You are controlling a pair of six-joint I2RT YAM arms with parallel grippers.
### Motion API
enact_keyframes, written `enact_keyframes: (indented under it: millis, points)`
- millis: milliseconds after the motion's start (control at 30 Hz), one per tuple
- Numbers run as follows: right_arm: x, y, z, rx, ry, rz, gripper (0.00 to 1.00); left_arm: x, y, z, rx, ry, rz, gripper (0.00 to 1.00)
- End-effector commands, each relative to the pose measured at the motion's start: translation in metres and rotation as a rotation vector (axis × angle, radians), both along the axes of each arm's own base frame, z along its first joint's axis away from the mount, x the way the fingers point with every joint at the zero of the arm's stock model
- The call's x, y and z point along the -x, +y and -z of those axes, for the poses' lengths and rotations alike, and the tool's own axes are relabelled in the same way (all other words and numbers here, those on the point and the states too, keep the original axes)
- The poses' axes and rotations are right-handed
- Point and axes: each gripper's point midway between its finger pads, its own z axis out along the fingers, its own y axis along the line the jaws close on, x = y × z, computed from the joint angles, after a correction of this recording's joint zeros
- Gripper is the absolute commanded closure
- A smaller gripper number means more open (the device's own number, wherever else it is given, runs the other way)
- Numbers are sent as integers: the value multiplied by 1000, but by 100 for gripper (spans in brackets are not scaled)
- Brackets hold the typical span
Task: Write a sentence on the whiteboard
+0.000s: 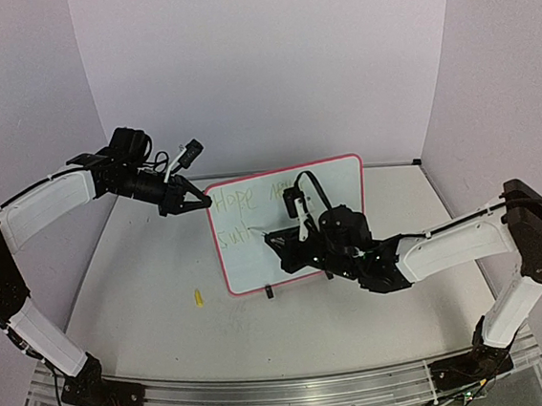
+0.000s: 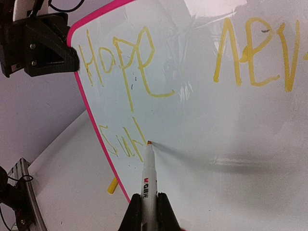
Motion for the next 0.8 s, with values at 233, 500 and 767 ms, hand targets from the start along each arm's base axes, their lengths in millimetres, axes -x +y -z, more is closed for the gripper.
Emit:
enact_keyframes:
  millis: [233, 500, 767]
  points:
    - [-13, -20, -15, -26, -29, 111, 100, 10, -3, 29, -78, 67, 14, 100]
    - [-12, -17, -15, -24, -28, 96, 100, 9, -3, 29, -80, 66, 13, 100]
    - [5, -20, -35, -39, -73, 5, 100, 9, -3, 29, -80, 64, 11, 100]
